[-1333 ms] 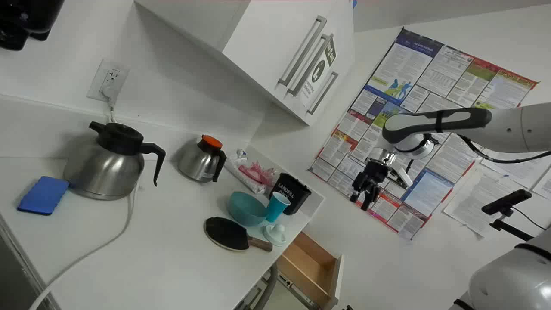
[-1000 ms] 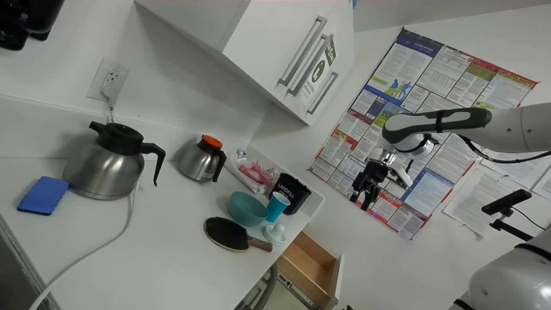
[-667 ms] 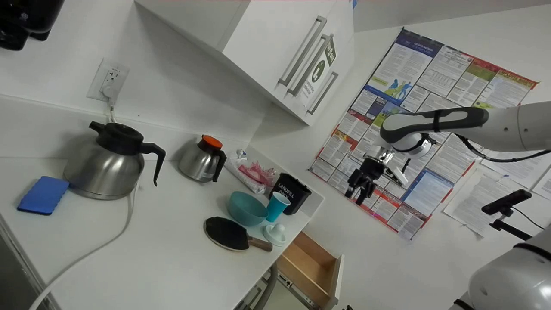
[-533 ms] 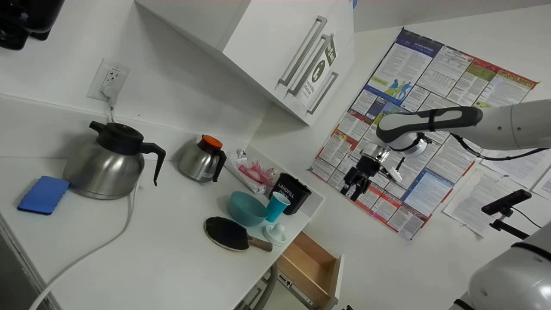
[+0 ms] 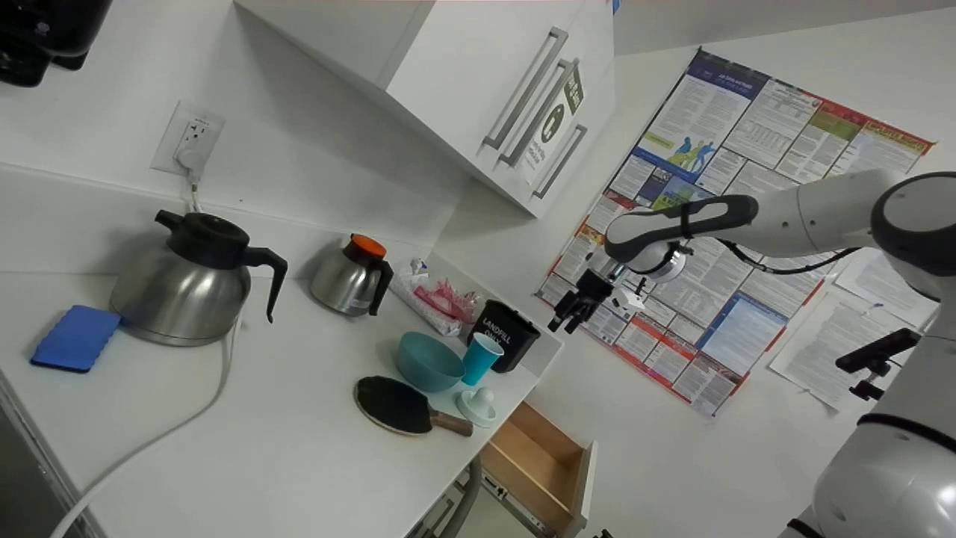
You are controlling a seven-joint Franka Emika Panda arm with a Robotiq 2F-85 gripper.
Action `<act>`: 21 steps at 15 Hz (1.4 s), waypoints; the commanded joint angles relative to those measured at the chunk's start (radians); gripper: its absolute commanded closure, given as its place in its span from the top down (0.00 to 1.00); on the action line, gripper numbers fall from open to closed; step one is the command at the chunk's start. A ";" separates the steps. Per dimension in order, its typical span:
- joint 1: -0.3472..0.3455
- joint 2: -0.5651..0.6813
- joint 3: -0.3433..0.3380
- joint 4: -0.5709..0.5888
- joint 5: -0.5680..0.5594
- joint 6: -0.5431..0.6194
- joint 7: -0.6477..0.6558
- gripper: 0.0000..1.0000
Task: Pour the candies in the light blue cup into the green bowl
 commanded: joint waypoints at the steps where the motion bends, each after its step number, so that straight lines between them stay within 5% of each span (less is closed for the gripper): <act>1: -0.026 0.016 0.029 0.011 -0.006 0.005 0.004 1.00; 5: -0.027 0.040 0.031 0.026 -0.007 0.034 0.016 1.00; 13: -0.076 0.274 0.077 0.213 0.102 0.167 0.057 1.00; 21: -0.137 0.479 0.127 0.383 0.086 0.206 0.074 1.00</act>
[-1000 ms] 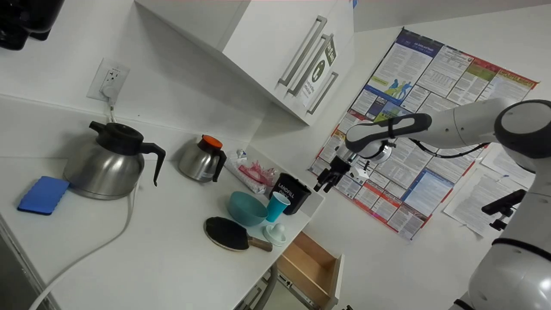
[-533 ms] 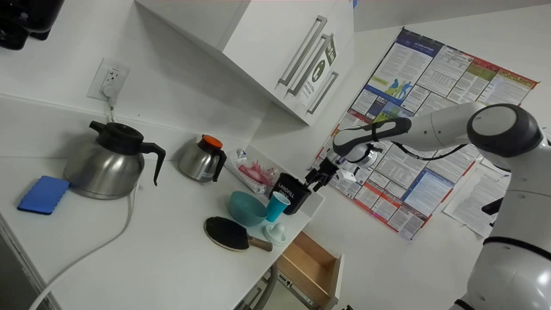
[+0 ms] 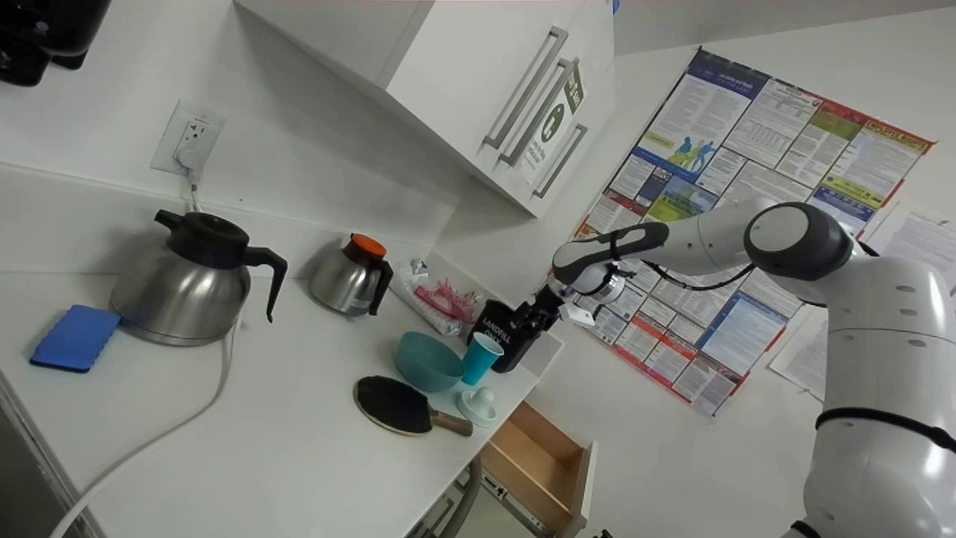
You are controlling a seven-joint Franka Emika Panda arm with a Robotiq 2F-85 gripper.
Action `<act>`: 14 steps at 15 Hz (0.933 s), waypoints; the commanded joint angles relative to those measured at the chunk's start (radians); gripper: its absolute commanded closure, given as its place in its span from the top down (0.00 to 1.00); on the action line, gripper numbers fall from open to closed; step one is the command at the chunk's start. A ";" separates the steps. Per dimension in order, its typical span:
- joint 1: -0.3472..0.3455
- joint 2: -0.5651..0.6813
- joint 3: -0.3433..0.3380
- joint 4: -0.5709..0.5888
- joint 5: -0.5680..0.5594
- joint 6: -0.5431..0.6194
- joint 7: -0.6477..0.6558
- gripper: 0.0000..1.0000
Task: Pour the candies in the light blue cup into the green bowl
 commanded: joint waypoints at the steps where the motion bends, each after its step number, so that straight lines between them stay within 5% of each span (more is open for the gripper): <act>1: -0.032 0.085 0.038 0.084 -0.008 0.017 0.017 1.00; 8: -0.036 0.178 0.057 0.161 -0.030 0.000 0.023 1.00; 9: -0.034 0.186 0.055 0.166 -0.034 0.005 0.029 0.75; 10: -0.035 0.193 0.057 0.171 -0.036 0.000 0.026 0.74; 14: -0.036 0.214 0.056 0.194 -0.043 -0.008 0.030 0.42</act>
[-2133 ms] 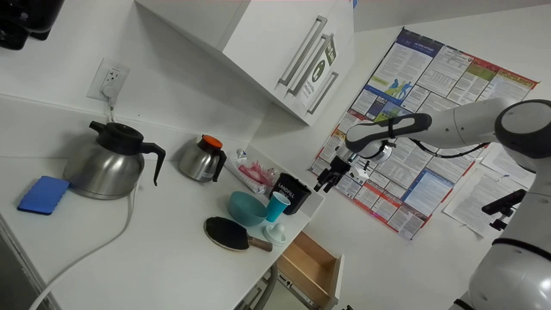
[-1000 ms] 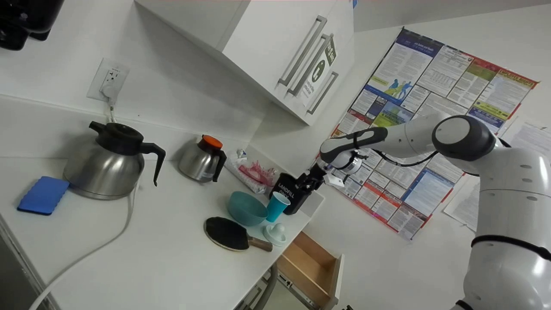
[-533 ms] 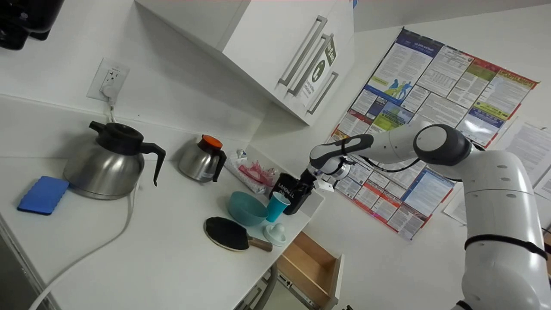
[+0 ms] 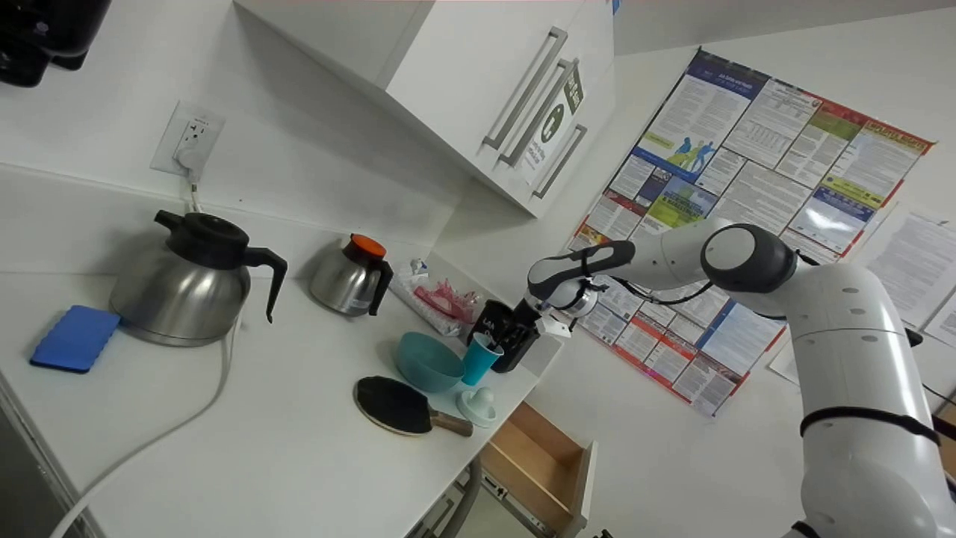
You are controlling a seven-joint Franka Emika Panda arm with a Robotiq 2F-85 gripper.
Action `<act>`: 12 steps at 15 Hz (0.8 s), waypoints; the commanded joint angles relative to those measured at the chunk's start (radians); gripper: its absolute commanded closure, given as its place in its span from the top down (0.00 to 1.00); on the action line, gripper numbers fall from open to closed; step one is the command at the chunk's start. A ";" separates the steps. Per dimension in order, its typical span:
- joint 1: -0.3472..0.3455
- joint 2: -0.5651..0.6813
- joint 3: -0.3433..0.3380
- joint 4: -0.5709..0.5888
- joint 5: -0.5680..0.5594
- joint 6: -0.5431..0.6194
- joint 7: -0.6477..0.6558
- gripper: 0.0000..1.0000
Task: Pour the candies in the light blue cup into the green bowl
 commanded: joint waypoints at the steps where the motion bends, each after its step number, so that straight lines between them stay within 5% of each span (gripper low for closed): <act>1: -0.013 0.024 0.013 0.044 -0.025 -0.014 0.030 0.36; 6: -0.008 0.035 0.012 0.061 -0.031 -0.024 0.033 0.01; 12: 0.045 -0.044 -0.001 0.055 -0.095 -0.101 0.052 0.01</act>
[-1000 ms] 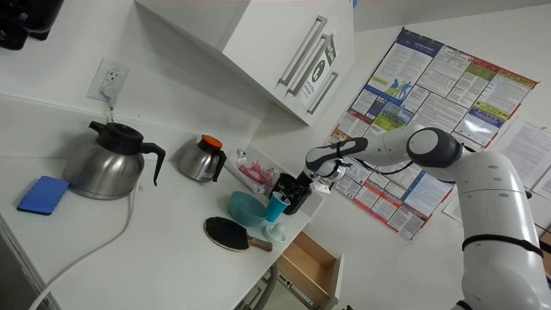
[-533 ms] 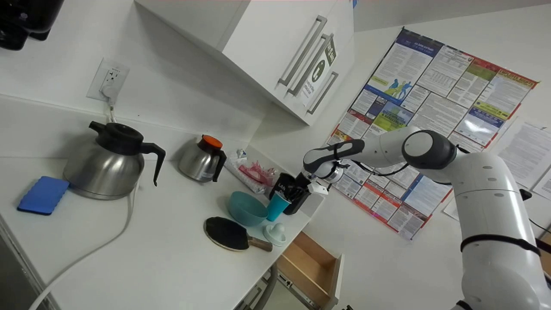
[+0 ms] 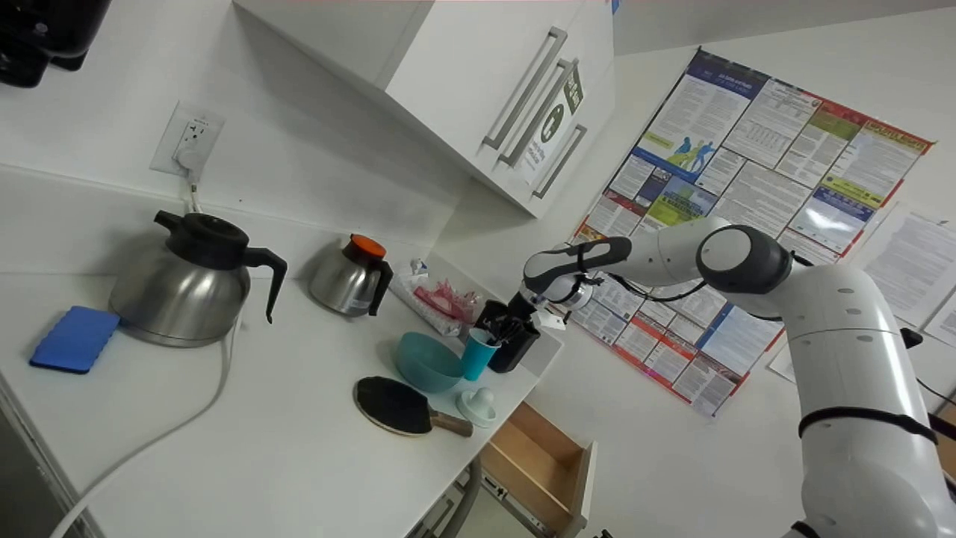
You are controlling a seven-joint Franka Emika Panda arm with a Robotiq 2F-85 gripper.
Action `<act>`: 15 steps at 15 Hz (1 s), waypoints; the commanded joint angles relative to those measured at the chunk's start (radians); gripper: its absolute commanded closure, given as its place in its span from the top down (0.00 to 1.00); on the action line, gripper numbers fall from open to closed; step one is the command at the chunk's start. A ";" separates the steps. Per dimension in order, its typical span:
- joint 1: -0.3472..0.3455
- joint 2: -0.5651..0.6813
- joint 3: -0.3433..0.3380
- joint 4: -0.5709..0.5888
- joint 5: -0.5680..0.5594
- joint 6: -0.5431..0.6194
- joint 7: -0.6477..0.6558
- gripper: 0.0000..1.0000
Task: Pour the candies in the light blue cup into the green bowl
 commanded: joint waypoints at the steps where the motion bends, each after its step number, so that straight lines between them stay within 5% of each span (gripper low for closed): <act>1: 0.052 -0.082 -0.025 -0.014 -0.102 -0.083 0.054 0.01; 10: 0.211 -0.248 -0.056 -0.100 -0.442 -0.151 0.100 0.01; 15: 0.253 -0.279 -0.070 -0.201 -0.644 -0.035 0.135 0.01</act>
